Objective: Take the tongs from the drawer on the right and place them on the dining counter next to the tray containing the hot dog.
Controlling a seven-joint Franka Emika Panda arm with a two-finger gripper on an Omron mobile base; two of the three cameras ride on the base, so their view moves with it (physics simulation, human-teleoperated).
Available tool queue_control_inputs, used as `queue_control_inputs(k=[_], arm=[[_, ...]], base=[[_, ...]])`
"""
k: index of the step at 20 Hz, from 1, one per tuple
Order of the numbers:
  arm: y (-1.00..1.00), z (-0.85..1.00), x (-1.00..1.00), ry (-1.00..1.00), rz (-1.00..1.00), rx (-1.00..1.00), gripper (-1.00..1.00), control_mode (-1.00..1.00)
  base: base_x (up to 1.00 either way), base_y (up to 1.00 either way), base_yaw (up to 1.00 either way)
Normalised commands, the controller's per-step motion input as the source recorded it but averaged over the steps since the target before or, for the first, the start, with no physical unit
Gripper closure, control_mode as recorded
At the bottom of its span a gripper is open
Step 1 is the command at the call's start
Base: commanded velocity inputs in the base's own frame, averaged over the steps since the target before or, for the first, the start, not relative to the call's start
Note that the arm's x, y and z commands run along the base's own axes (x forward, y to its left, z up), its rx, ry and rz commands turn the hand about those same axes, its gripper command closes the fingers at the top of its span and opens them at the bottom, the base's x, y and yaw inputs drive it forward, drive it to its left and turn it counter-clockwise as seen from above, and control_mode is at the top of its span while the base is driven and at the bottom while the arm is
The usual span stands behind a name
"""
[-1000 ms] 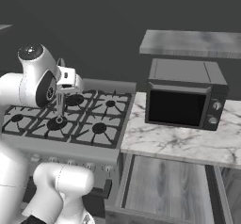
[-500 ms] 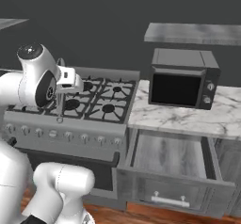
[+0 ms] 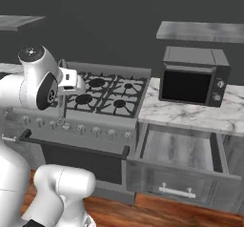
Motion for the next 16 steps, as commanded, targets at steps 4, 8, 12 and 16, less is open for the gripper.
queue_control_inputs(k=[4,8,12,16], arm=[[0.0,0.0,0.0,0.0,0.0,0.0,1.0,1.0],[0.0,0.0,0.0,0.0,0.0,0.0,1.0,1.0],[0.0,0.0,0.0,0.0,0.0,0.0,1.0,1.0],[0.0,0.0,0.0,0.0,0.0,0.0,1.0,1.0]], base=[[0.0,0.26,0.37],[0.0,0.32,0.44],[0.0,0.41,0.46],[0.0,0.39,0.49]])
